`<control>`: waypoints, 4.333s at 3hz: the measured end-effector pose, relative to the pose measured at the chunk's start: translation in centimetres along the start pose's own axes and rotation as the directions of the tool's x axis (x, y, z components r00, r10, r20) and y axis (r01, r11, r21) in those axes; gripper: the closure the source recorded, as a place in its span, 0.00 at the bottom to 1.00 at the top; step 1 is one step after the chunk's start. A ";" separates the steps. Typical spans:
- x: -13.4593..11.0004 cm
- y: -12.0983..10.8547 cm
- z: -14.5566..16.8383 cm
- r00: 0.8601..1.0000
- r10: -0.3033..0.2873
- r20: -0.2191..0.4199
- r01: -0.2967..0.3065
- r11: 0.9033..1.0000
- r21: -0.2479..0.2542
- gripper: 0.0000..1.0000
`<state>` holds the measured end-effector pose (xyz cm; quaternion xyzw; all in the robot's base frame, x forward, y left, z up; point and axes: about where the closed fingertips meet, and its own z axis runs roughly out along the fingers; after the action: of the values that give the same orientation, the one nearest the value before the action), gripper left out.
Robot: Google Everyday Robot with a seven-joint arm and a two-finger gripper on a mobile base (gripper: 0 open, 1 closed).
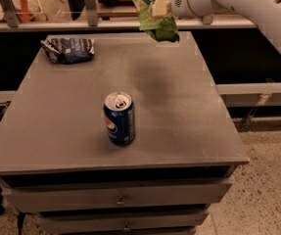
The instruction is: Move green rice chip bag near pepsi can
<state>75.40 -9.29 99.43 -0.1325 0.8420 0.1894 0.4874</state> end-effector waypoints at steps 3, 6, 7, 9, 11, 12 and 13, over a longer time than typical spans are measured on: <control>2.7 4.0 -1.0 0.975 -0.185 -0.125 0.159 0.967 -0.197 1.00; 8.1 7.3 -8.0 0.881 -0.454 -0.133 0.377 0.844 -0.382 1.00; 10.9 9.0 -10.0 0.829 -0.544 -0.129 0.434 0.771 -0.467 1.00; 14.9 10.4 -11.7 0.765 -0.632 -0.125 0.475 0.684 -0.554 0.83; 16.8 9.5 -11.8 0.745 -0.649 -0.154 0.474 0.677 -0.563 0.36; 17.6 9.2 -12.0 0.740 -0.651 -0.167 0.466 0.676 -0.571 0.12; 18.1 9.1 -12.4 0.737 -0.653 -0.175 0.459 0.673 -0.579 0.00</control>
Offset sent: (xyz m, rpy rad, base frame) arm -0.0196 0.0222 0.0023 0.0024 0.0341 0.1512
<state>53.34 -7.42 91.02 -0.5417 0.7550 0.2110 0.3032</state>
